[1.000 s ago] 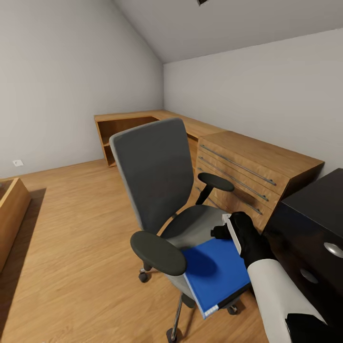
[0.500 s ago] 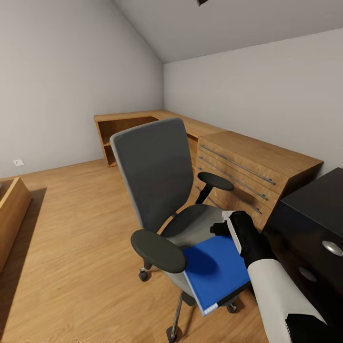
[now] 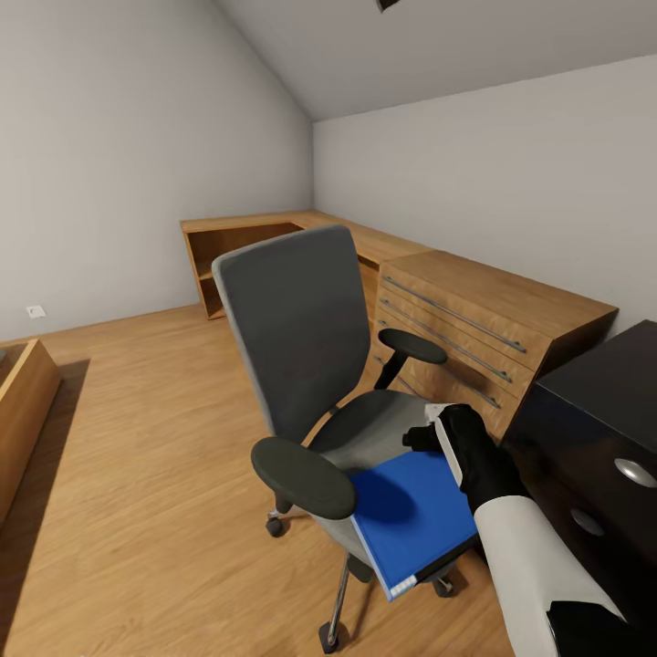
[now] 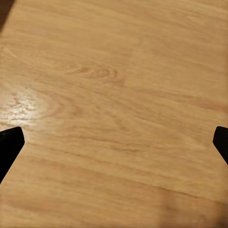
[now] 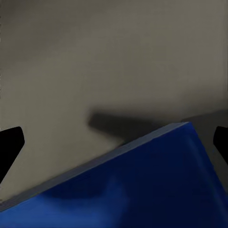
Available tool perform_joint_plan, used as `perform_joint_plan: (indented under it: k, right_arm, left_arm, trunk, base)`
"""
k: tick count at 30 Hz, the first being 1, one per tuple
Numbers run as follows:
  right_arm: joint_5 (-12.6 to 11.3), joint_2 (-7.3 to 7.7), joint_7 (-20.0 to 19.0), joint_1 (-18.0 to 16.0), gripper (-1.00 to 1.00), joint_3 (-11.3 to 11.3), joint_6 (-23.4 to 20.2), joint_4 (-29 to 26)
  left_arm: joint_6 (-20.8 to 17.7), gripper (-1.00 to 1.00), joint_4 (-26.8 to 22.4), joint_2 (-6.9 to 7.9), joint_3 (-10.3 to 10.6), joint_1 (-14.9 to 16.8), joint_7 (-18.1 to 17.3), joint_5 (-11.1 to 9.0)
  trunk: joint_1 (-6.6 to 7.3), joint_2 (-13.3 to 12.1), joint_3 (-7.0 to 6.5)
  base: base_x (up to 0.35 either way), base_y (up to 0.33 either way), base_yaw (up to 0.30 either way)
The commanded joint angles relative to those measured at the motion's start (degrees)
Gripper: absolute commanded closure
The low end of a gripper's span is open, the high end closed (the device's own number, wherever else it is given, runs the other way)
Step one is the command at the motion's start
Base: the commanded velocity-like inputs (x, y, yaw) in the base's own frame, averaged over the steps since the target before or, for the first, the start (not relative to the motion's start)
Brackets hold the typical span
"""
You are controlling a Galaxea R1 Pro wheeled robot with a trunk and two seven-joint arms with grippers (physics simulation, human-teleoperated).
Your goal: In the bedroom, organize the workspace by keeping the computer under the desk, ensuring the monitor is on the desk, placing the keyboard on the desk next to the monitor, placing the mouse on the desk next to the keyboard, moving the folder from the swivel chair onto the desk next to the mouse, stacking the notebook on top of the folder with the pen on top of the notebook, and positioning the swivel chair next to the desk.
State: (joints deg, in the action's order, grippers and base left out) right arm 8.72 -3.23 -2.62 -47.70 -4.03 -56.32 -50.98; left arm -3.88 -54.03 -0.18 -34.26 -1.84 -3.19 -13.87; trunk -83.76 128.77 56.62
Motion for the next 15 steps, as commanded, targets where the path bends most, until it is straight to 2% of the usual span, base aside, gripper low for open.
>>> perform_joint_plan:
  k: [1, 15]
  right_arm:
    - [0.42, -0.09, -0.28, -0.03, -1.0, -0.19, -0.2, -0.02]
    - [0.37, -0.12, -0.28, -0.03, -1.0, -0.19, -0.2, 0.02]
  left_arm:
    - [-0.4, -1.0, -0.11, -0.01, -0.11, -0.01, -0.32, -0.58]
    - [-0.41, -1.0, -0.11, 0.01, -0.2, -0.01, -0.32, -0.63]
  trunk:
    - [0.01, 0.02, 0.04]
    - [0.01, 0.02, 0.04]
  base:
    - [-0.028, 0.0, 0.0]
    - [-0.019, 0.0, 0.0]
